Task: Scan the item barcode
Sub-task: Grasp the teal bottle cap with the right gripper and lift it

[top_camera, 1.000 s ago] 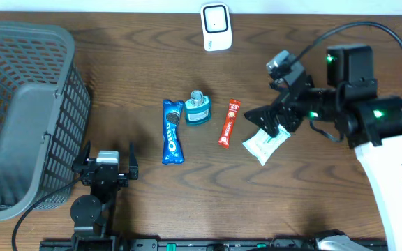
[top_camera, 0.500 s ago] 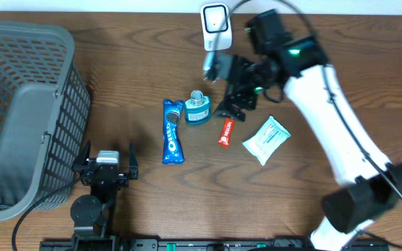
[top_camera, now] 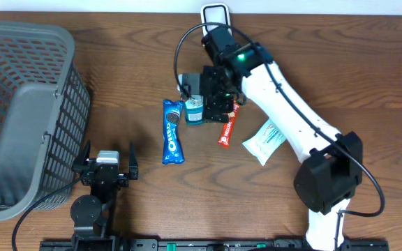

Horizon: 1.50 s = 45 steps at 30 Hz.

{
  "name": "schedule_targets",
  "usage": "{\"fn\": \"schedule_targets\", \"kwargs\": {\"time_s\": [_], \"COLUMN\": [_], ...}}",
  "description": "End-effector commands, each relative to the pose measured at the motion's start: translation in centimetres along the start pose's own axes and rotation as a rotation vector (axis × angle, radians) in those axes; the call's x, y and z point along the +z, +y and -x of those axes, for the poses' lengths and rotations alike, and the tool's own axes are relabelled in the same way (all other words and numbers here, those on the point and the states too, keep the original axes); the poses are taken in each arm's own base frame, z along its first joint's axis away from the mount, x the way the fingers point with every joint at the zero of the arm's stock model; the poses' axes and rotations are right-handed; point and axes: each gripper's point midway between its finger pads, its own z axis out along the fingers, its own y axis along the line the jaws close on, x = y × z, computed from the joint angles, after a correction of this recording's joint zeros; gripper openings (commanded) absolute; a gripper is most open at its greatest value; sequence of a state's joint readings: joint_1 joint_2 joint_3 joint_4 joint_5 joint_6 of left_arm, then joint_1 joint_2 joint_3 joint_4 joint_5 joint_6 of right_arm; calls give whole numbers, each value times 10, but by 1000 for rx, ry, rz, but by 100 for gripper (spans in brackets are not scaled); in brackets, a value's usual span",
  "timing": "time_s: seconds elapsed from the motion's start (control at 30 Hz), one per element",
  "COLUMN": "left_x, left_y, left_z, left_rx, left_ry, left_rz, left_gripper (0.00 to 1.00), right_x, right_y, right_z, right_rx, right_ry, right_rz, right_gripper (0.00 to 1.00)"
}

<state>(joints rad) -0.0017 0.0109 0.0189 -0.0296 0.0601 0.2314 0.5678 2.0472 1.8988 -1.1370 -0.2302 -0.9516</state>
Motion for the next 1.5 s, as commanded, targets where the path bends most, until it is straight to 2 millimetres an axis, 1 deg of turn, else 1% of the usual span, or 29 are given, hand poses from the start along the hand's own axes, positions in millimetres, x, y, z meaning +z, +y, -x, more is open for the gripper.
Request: {"fn": "schedule_targets", "kwargs": {"time_s": [0.0,0.1,0.23,0.37,0.43,0.47,0.53,0.6,0.7,0.77,0.83,0.9,0.97,1.07,1.17,1.3,1.4,1.47], "left_x": [1,1,1,1,1,1,1,1,1,1,1,1,1,1,1,1,1,1], "left_y": [-1,-1,-1,-1,-1,-1,-1,-1,-1,-1,-1,-1,-1,-1,-1,-1,-1,-1], "left_z": [-15,-15,-15,-15,-15,-15,-15,-15,-15,-15,-15,-15,-15,-15,-15,-15,-15,-15], "left_rx": [-13,-13,-13,-13,-13,-13,-13,-13,-13,-13,-13,-13,-13,-13,-13,-13,-13,-13], "left_ry": [46,46,46,46,46,46,46,46,46,46,46,46,46,46,46,46,46,46], "left_rz": [-3,-3,-3,-3,-3,-3,-3,-3,-3,-3,-3,-3,-3,-3,-3,-3,-3,-3], "left_gripper": [98,98,98,98,98,98,98,98,98,98,98,98,98,98,98,98,98,98], "right_x": [2,9,27,46,56,61,67,68,67,66,66,66,62,51,31,1,-21,-35], "right_y": [-10,-14,-18,-13,-10,-9,-6,-5,-6,-6,-5,-5,-4,-5,-3,10,17,24], "right_z": [9,17,23,22,20,20,19,20,21,21,20,20,21,25,35,52,66,75], "right_rx": [-56,-68,-78,-82,-83,-83,-85,-87,-76,-54,-45,-22,-1,43,93,121,198,279], "right_ry": [13,-7,-21,-2,10,15,22,23,20,21,25,25,27,27,0,-71,-124,-164], "right_rz": [-56,-71,-72,-40,-21,-13,-1,2,-3,-2,3,4,6,6,29,111,158,203], "right_gripper": [99,99,99,99,97,93,78,63,51,37,29,25,21,13,13,15,14,15]}}
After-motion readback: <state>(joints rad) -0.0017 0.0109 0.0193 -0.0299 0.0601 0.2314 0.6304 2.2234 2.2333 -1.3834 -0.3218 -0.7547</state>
